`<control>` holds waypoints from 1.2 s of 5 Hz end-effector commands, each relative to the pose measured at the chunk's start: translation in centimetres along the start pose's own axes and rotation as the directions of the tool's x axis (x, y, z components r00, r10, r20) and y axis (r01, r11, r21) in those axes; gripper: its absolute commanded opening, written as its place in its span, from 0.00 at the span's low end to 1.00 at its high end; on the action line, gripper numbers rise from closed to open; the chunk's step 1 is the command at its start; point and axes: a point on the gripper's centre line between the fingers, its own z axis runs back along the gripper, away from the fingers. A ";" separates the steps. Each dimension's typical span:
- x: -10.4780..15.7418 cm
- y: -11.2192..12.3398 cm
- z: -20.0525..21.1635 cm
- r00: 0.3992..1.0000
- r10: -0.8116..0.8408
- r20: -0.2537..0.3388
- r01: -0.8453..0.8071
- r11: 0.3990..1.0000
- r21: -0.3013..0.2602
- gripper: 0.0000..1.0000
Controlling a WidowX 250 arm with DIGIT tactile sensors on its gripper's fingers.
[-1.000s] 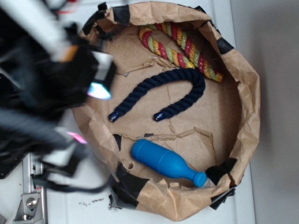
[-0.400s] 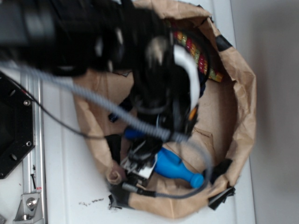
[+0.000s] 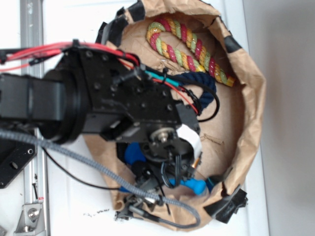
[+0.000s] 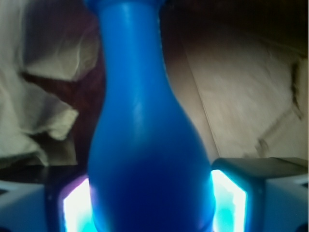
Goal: Grab the blue bottle.
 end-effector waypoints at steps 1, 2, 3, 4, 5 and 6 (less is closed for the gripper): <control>1.7 2.3 7.1 0.978 0.103 0.181 -0.126 0.985 0.119 0.00; 0.6 4.7 13.2 0.939 0.254 0.230 -0.295 0.942 0.163 0.00; 0.4 4.4 18.9 0.942 0.322 0.099 -0.335 0.868 0.366 0.00; -0.8 3.2 18.9 0.808 0.589 0.027 -0.565 0.761 0.320 0.00; -0.9 2.5 17.7 0.622 0.783 0.014 -0.744 0.586 0.320 0.00; -1.5 2.1 17.1 0.601 0.798 0.039 -0.763 0.559 0.325 0.00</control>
